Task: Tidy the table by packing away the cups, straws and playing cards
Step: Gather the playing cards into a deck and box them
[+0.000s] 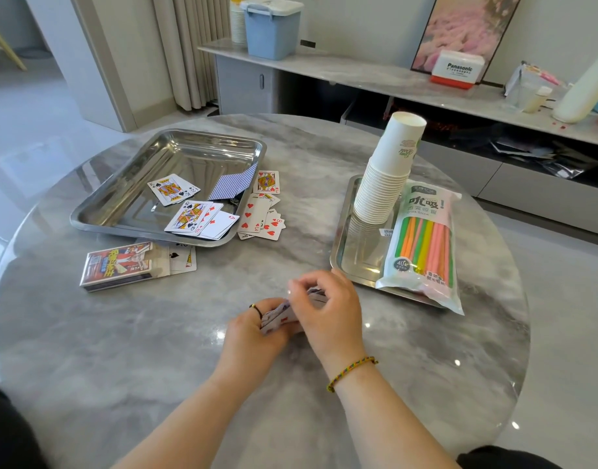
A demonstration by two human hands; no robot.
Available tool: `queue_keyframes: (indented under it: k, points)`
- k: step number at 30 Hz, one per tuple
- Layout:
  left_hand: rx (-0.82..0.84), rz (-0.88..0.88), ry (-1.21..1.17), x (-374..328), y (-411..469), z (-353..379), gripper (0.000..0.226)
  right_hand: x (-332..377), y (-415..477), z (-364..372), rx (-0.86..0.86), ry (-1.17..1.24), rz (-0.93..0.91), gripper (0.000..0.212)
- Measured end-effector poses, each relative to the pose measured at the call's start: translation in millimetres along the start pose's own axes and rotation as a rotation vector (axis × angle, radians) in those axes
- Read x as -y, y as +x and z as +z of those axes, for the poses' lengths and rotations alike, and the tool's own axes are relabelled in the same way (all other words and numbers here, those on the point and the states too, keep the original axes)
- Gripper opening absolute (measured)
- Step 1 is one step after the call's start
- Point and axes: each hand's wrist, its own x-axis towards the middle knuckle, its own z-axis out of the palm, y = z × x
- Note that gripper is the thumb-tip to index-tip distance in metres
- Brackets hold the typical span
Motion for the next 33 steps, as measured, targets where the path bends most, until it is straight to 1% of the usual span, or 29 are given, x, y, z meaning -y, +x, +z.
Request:
queue_keyframes:
  k: [1,3,4,5,7,8,9,11,13,15,16,18,20,21,23,25,27,29,31,33]
  points:
    - [0.01,-0.012,-0.024,0.6,0.2,0.8,0.035,-4.3,0.8,-0.6,-0.009,0.065,0.082,0.021]
    - [0.025,-0.008,-0.07,1.9,-0.8,3.3,0.029,-11.7,1.3,-0.3,-0.04,0.195,0.226,0.028]
    - [0.028,-0.005,-0.12,3.0,-1.4,4.8,0.022,-13.9,0.8,1.1,-0.063,0.245,0.274,0.031]
    - [0.019,-0.014,-0.173,2.9,-2.6,5.9,0.015,-14.8,-0.5,3.5,-0.085,0.288,0.303,0.031]
    - [-0.036,-0.026,-0.266,2.0,-3.8,9.3,0.014,-14.9,-2.4,8.4,-0.109,0.345,0.318,0.031]
    - [-0.083,-0.036,-0.297,1.1,-3.1,11.6,0.009,-14.5,-2.9,9.9,-0.113,0.372,0.322,0.031]
    - [-0.147,-0.058,-0.32,-1.6,-2.4,13.9,0.009,-14.1,-2.6,10.5,-0.118,0.399,0.326,0.03]
    - [-0.283,-0.125,-0.361,-4.6,0.8,18.7,0.029,-14.0,-3.0,11.1,-0.131,0.432,0.342,0.029]
    - [-0.359,-0.199,-0.414,-9.8,3.7,22.6,0.037,-14.6,-3.3,10.5,-0.149,0.444,0.361,0.029]
    - [-0.381,-0.23,-0.446,-14.1,5.5,25.4,0.041,-15.2,-1.8,8.7,-0.186,0.478,0.415,0.03]
    - [-0.4,-0.238,-0.46,-14.3,6.7,25.3,0.043,-16.7,0.0,8.2,-0.213,0.504,0.474,0.032]
    - [-0.452,-0.263,-0.495,-13.1,8.8,24.4,0.047,-22.0,2.4,7.3,-0.255,0.588,0.662,0.033]
    - [-0.486,-0.282,-0.518,-11.3,10.4,22.2,0.045,-24.9,0.7,8.1,-0.227,0.645,0.811,0.031]
    - [-0.497,-0.277,-0.507,-10.5,10.8,21.3,0.044,-24.0,-1.0,9.2,-0.201,0.643,0.828,0.031]
    - [-0.508,-0.25,-0.479,-9.7,11.5,19.6,0.042,-20.8,-4.3,13.2,-0.176,0.619,0.774,0.03]
    - [-0.511,-0.225,-0.464,-10.8,10.4,19.9,0.041,-13.0,-7.6,15.9,-0.126,0.564,0.665,0.023]
    - [-0.497,-0.194,-0.438,-12.1,8.4,22.5,0.047,-5.0,-9.9,16.8,-0.059,0.404,0.496,0.023]
    - [-0.468,-0.172,-0.423,-10.7,6.5,25.7,0.051,-3.8,-12.5,17.0,-0.035,0.188,0.371,0.031]
    - [-0.435,-0.159,-0.419,-8.3,4.7,27.9,0.051,-3.6,-14.3,16.0,-0.068,0.095,0.349,0.036]
    - [-0.406,-0.143,-0.404,-7.0,3.9,28.2,0.048,-4.1,-13.5,14.8,-0.1,0.095,0.378,0.041]
